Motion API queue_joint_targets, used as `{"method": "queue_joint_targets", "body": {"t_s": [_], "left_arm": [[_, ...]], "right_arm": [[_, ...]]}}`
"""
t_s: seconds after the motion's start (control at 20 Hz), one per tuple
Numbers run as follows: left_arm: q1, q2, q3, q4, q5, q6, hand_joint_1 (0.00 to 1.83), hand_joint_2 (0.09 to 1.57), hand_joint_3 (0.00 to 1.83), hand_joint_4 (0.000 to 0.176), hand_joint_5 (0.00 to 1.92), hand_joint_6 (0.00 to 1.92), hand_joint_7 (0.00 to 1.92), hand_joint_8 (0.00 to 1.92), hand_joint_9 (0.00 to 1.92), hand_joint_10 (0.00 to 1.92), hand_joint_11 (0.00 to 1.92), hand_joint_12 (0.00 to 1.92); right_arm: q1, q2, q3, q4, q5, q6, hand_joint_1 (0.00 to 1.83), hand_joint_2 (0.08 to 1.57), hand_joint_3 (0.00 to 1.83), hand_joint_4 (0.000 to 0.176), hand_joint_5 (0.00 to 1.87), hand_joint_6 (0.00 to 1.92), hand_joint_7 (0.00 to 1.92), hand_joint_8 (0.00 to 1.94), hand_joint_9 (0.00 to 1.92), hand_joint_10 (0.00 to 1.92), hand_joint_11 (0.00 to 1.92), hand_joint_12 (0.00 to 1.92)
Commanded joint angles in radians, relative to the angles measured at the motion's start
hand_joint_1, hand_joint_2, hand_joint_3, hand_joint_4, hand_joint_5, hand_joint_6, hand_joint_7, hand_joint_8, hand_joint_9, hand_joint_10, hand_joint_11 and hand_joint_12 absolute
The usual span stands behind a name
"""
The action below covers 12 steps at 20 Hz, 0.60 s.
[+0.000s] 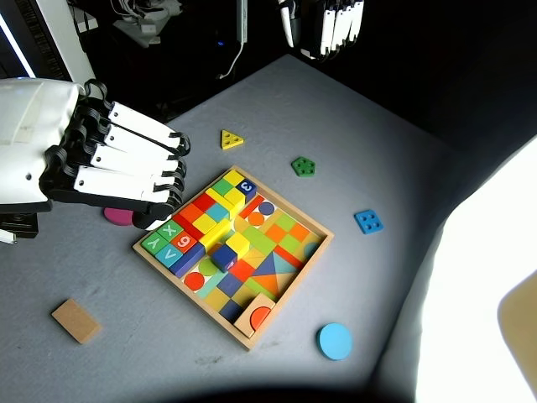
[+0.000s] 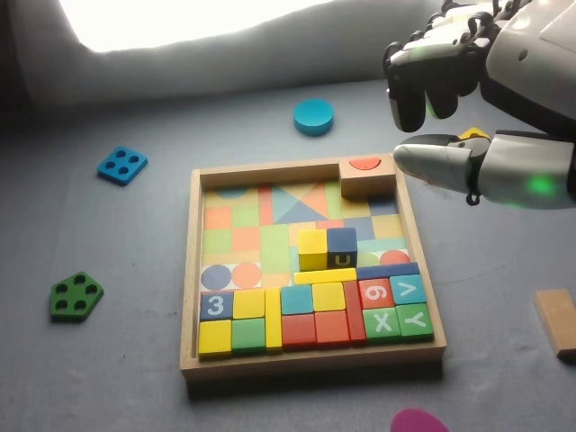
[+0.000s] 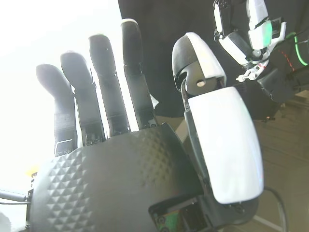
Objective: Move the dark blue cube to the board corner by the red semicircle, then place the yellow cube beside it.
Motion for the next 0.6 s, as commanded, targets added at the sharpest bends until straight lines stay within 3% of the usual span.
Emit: {"method": "queue_joint_targets", "body": {"t_s": [0.0,0.1,0.15,0.25,0.3,0.5,0.55], "left_arm": [[-0.008,0.003,-0.007,0.028,-0.08,0.003,0.02,1.11,0.15,0.05,0.03,0.06,0.06,0.06,0.06,0.09,0.0,0.55],[-0.006,0.004,-0.009,0.028,-0.08,0.003,0.0,1.17,0.02,0.037,0.05,0.01,0.09,0.01,0.09,0.02,0.0,0.47],[-0.002,0.004,-0.011,0.028,-0.08,0.003,0.0,1.17,0.01,0.049,0.05,0.01,0.09,0.0,0.08,0.01,0.0,0.45],[0.006,0.005,-0.012,0.027,-0.08,0.002,0.0,1.18,0.01,0.056,0.05,0.0,0.08,0.0,0.08,0.01,0.0,0.48],[0.007,0.006,-0.011,0.027,-0.08,0.002,0.0,1.19,0.01,0.048,0.05,0.0,0.07,0.0,0.08,0.0,0.0,0.48],[0.012,0.006,-0.011,0.027,-0.08,0.002,0.0,1.18,0.0,0.052,0.03,0.0,0.05,0.0,0.07,0.0,0.0,0.43],[0.018,0.007,-0.011,0.026,-0.08,0.002,0.0,1.18,0.0,0.054,0.03,0.01,0.06,0.01,0.07,0.01,0.0,0.42]], "right_arm": [[0.017,0.003,0.0,0.003,0.118,-0.002,0.0,0.96,0.26,0.007,0.07,0.09,0.09,0.04,0.04,0.13,0.0,0.14],[0.014,0.003,0.0,0.003,0.118,-0.011,0.0,1.08,0.04,0.014,0.1,0.02,0.13,0.01,0.08,0.04,0.0,0.0],[0.013,0.003,0.0,0.003,0.118,-0.012,0.0,1.08,0.04,0.014,0.1,0.02,0.12,0.0,0.08,0.04,0.0,0.0],[0.013,0.003,0.0,0.003,0.119,-0.012,0.0,1.08,0.03,0.014,0.09,0.01,0.1,0.0,0.07,0.03,0.0,0.0],[0.014,0.003,0.0,0.004,0.12,-0.012,0.0,1.09,0.04,0.011,0.09,0.01,0.09,0.0,0.07,0.03,0.0,0.0],[0.014,0.003,0.0,0.004,0.12,-0.012,0.0,1.09,0.03,0.008,0.1,0.01,0.07,0.0,0.05,0.02,0.0,0.0],[0.014,0.002,0.0,0.006,0.12,-0.012,0.0,1.09,0.03,0.021,0.1,0.01,0.06,0.0,0.04,0.02,0.0,0.0]]}}
